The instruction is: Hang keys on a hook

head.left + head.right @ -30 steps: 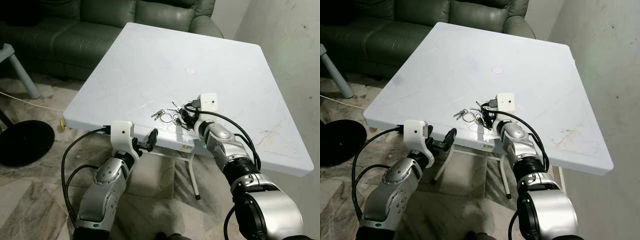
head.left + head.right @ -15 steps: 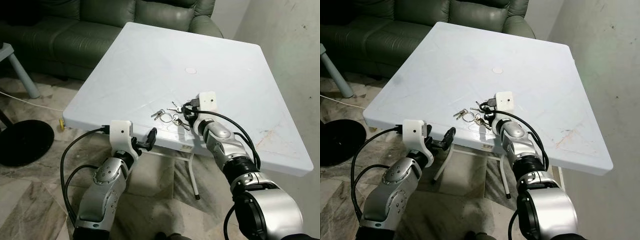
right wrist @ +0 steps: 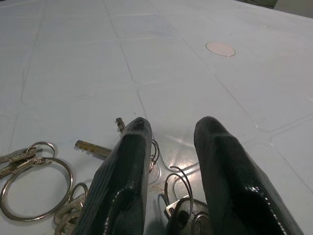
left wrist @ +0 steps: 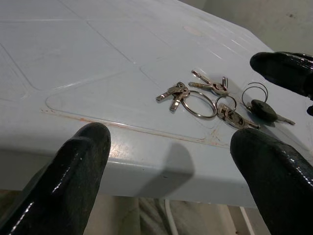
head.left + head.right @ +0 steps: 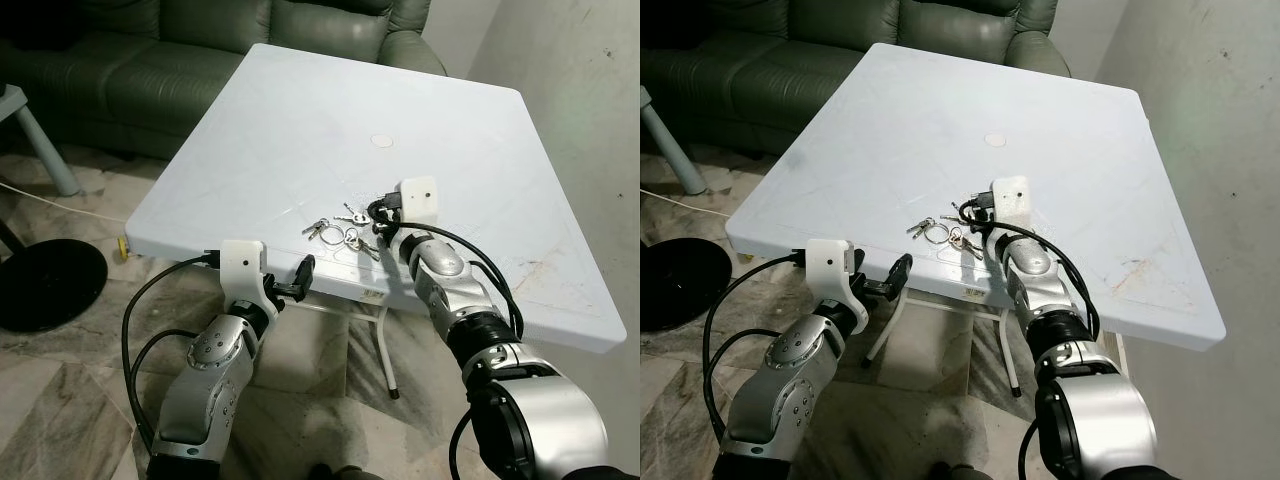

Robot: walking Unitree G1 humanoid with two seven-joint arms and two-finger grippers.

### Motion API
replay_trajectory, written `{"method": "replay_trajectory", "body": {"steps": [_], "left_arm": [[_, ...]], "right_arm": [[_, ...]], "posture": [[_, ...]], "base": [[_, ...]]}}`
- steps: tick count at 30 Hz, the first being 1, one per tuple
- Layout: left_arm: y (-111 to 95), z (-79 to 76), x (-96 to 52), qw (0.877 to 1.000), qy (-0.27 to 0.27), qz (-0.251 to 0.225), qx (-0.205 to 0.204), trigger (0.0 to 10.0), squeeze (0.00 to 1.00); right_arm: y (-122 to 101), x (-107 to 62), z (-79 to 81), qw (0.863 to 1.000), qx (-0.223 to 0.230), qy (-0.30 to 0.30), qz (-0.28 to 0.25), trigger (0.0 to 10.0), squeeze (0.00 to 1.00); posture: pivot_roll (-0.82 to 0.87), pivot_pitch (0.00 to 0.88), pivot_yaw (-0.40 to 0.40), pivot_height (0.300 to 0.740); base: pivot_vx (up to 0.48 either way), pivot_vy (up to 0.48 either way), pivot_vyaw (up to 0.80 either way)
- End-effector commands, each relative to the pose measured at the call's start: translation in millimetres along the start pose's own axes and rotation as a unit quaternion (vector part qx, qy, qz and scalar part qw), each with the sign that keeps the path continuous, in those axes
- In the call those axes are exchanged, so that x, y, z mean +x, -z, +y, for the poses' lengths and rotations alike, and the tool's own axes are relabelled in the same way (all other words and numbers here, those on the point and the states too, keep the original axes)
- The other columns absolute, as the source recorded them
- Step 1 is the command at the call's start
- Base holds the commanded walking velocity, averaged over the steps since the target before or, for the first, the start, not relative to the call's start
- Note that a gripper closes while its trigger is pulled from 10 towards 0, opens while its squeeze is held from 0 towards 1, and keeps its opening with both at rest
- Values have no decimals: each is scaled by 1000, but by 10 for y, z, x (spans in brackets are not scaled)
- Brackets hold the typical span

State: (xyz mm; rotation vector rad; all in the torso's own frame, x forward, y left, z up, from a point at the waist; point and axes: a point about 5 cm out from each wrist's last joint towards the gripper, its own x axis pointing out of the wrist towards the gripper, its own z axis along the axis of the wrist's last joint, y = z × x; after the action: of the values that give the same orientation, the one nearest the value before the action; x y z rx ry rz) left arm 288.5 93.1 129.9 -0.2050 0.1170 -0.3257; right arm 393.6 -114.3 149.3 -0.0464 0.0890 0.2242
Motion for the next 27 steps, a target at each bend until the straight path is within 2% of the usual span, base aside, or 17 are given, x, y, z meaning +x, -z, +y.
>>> {"method": "replay_trajectory", "body": {"steps": [1, 2, 3, 9, 13, 15, 19, 27], "left_arm": [[-6, -53, -13, 1000, 7, 0, -2, 10000, 0], [-6, -53, -13, 1000, 7, 0, -2, 10000, 0], [-5, -55, -14, 1000, 7, 0, -3, 10000, 0], [-8, -60, -16, 1000, 8, 0, -6, 10000, 0], [-13, -74, -9, 1000, 11, -1, -8, 10000, 0], [-15, -82, -9, 1000, 12, -1, -8, 10000, 0], [-12, -91, -5, 1000, 13, -1, -10, 10000, 0], [-5, -107, -6, 1000, 16, -1, -11, 10000, 0]], "right_arm": [[-17, 11, -28, 1000, -4, 1, 3, 10000, 0], [-15, 11, -28, 1000, -3, 1, 4, 10000, 0], [0, 11, -33, 1000, 3, 3, 11, 10000, 1000], [33, 9, -43, 1000, 9, 2, 22, 10000, 1000], [62, 3, -32, 999, -6, -10, 31, 10000, 1000], [75, 0, -27, 999, -8, -20, 34, 10000, 0], [109, -11, -45, 999, -24, -24, 43, 10000, 0], [159, -29, -90, 998, -27, -21, 57, 10000, 0]], "posture": [[33, 140, -152, 724], [33, 140, -152, 724], [33, 140, -152, 724], [33, 140, -152, 724], [32, 135, -152, 724], [32, 135, -152, 724], [33, 128, -153, 724], [34, 122, -154, 724]], "base": [[0, 0, 0], [0, 0, 0], [0, 0, 0], [0, 0, 0], [0, 0, 0], [0, 0, 0], [0, 0, 0], [0, 0, 0]]}}
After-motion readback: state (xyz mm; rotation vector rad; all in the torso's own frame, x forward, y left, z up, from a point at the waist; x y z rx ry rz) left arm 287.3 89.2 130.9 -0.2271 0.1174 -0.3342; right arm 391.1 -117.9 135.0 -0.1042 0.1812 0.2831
